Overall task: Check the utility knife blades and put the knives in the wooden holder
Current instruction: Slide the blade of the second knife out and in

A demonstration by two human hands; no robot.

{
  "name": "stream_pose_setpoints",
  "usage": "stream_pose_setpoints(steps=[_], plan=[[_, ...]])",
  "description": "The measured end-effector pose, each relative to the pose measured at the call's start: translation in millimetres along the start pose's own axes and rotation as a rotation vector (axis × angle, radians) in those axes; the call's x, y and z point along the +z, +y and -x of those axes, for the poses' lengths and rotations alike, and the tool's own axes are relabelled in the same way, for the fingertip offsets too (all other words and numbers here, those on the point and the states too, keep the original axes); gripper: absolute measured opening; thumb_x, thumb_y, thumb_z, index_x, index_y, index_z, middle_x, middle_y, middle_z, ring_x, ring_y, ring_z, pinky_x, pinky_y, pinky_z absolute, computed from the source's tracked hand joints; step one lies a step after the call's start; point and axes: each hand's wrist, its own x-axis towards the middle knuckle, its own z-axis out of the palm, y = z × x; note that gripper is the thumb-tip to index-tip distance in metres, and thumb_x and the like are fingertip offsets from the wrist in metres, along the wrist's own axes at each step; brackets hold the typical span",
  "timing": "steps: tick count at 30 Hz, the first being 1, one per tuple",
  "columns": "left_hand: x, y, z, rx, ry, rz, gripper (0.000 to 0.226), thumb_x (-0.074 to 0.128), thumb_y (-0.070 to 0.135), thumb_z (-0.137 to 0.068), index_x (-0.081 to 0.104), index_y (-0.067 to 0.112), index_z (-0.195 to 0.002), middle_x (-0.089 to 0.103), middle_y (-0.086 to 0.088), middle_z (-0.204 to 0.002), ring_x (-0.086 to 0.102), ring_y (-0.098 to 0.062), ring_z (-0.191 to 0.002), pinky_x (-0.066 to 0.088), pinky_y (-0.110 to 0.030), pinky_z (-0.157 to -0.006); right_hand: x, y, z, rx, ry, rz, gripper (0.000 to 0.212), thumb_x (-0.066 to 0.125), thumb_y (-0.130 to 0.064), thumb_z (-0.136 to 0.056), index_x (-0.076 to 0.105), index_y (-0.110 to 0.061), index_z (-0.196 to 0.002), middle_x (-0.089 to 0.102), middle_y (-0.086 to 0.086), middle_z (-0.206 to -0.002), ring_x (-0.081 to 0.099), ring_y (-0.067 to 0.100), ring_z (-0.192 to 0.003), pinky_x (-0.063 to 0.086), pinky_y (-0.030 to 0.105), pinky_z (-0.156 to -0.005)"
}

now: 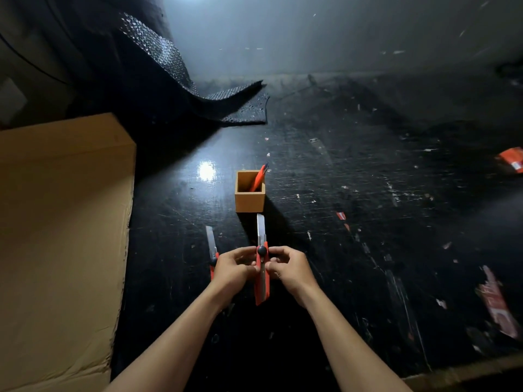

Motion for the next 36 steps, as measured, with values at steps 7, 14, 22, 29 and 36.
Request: stream_pose_setpoints(steps=[7,14,22,29,36], plan=[[-10.9,50.4,41.2,0.121,-0.108,0.164,0.045,0.065,-0.017,-0.087,0.075,0.01,-0.121,0.079,-0.02,-0.112,0.076,-0.036,-0.104,0.061,-0.047,-0.092,-8.7,-49.9,30.3,-0.182,-0.088,-0.078,0.028,0.069,0.004,-0.089,0.072,-0.008,-0.114,0.079,0.016,-0.102,0.077,0.028,-0.098,0.062,0.041,-0.087],[-22.6,130.2,80.1,0.305,-0.178,0.145,0.048,0.064,-0.012,-0.091,0.073,0.021,-0.124,0.083,-0.005,-0.105,0.077,-0.015,-0.079,0.065,-0.033,-0.072,-8.2,-124.3,64.5,-0.377,-0.157,-0.232,0.023,0.065,0.008,-0.091,0.072,-0.004,-0.11,0.079,0.019,-0.101,0.077,0.03,-0.093,0.06,0.042,-0.086],[-38.1,200.8,118.8,0.554,-0.132,0.182,0.044,0.069,-0.008,-0.086,0.073,0.013,-0.126,0.082,-0.008,-0.111,0.08,-0.024,-0.093,0.064,-0.045,-0.084,-4.6,-216.4,108.8,-0.751,0.03,0.065,0.027,0.076,-0.006,-0.088,0.071,-0.016,-0.113,0.08,0.007,-0.091,0.078,0.018,-0.083,0.066,0.039,-0.075],[-44.0,243.1,139.8,0.687,-0.056,0.138,0.042,0.068,-0.012,-0.088,0.074,0.011,-0.122,0.083,-0.009,-0.103,0.082,-0.024,-0.088,0.064,-0.031,-0.068,8.6,-271.2,121.5,-1.009,0.167,0.321,0.016,0.07,-0.026,-0.094,0.071,-0.036,-0.107,0.069,-0.028,-0.098,0.07,0.001,-0.09,0.056,0.015,-0.079],[-50.0,262.2,142.3,0.676,-0.028,0.123,0.041,0.061,-0.02,-0.089,0.074,0.007,-0.118,0.084,-0.008,-0.095,0.082,-0.027,-0.085,0.065,-0.033,-0.067,2.6,-288.4,120.9,-1.008,0.131,0.337,0.018,0.069,-0.022,-0.096,0.073,-0.022,-0.113,0.075,-0.009,-0.108,0.071,0.009,-0.096,0.062,0.019,-0.076]])
